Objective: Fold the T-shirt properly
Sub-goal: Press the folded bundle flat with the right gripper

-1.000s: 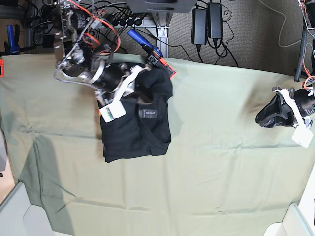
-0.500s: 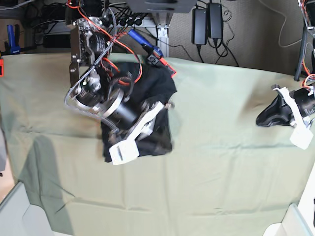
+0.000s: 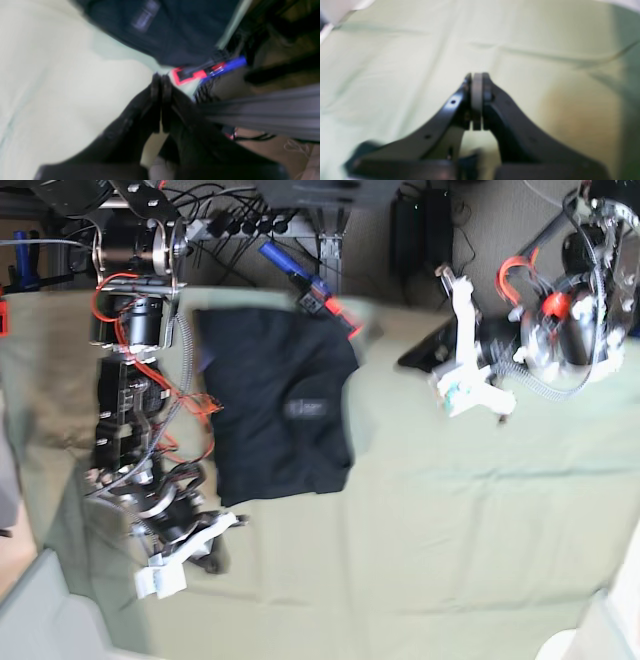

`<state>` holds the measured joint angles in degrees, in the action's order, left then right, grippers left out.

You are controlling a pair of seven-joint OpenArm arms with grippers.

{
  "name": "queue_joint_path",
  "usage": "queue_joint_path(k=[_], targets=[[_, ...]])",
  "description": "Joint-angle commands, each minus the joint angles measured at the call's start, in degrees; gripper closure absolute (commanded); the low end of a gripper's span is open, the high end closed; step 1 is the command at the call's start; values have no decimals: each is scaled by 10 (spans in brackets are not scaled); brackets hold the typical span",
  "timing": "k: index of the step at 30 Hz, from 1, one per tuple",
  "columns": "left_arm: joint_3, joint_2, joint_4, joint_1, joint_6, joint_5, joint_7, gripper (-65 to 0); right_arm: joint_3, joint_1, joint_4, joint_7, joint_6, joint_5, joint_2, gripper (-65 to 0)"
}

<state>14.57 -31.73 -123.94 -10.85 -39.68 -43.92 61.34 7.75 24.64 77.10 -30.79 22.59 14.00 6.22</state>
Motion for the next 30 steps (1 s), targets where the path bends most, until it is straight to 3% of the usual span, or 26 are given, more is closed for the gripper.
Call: queue_joint_path(k=[1, 8, 14, 22, 30], targets=[[17, 2, -8, 4, -3, 6, -16, 0, 1, 31, -7, 24, 47, -6, 10, 0], [149, 66, -2, 3, -3, 116, -39, 0, -1, 99, -134, 30, 47, -27, 34, 0], [214, 129, 63, 4, -3, 157, -61, 0, -40, 125, -205, 59, 47, -38, 34, 0], [219, 193, 134, 6, -3, 182, -93, 0, -149, 131, -225, 68, 47, -56, 27, 0], [219, 216, 203, 25, -3, 196, -109, 0, -169, 131, -241, 70, 47, -72, 10, 0]])
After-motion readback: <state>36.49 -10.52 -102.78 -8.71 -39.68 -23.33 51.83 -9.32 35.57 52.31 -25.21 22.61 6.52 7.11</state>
